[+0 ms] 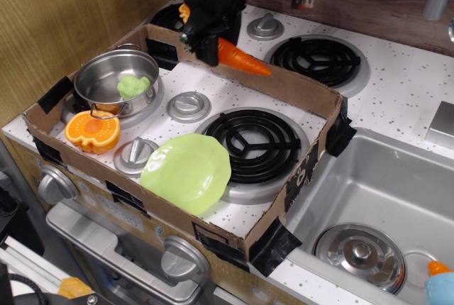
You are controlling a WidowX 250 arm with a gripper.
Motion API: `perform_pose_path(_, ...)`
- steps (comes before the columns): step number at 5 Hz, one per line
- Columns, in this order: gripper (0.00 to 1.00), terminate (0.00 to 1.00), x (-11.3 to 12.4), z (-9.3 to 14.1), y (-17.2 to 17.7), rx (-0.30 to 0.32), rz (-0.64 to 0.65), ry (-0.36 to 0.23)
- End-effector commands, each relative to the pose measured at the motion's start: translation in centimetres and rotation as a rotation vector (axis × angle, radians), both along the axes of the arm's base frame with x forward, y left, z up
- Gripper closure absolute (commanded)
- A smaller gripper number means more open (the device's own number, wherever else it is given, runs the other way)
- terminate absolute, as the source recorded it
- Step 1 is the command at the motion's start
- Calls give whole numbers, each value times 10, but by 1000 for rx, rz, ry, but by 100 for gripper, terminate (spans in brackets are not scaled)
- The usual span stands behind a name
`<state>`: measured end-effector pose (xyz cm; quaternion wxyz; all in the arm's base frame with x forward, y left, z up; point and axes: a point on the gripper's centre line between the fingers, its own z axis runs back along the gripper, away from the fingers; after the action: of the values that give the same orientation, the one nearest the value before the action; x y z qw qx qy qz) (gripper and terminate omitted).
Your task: Take carrot off plate
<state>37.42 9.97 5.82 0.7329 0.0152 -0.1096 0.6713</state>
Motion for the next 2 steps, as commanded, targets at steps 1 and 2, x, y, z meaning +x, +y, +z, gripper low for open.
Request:
perform_pose_path(1,100,0,35,2,28,82,-30,-48)
perform_pose_path(2,100,0,36,-3,38,95,9,-22)
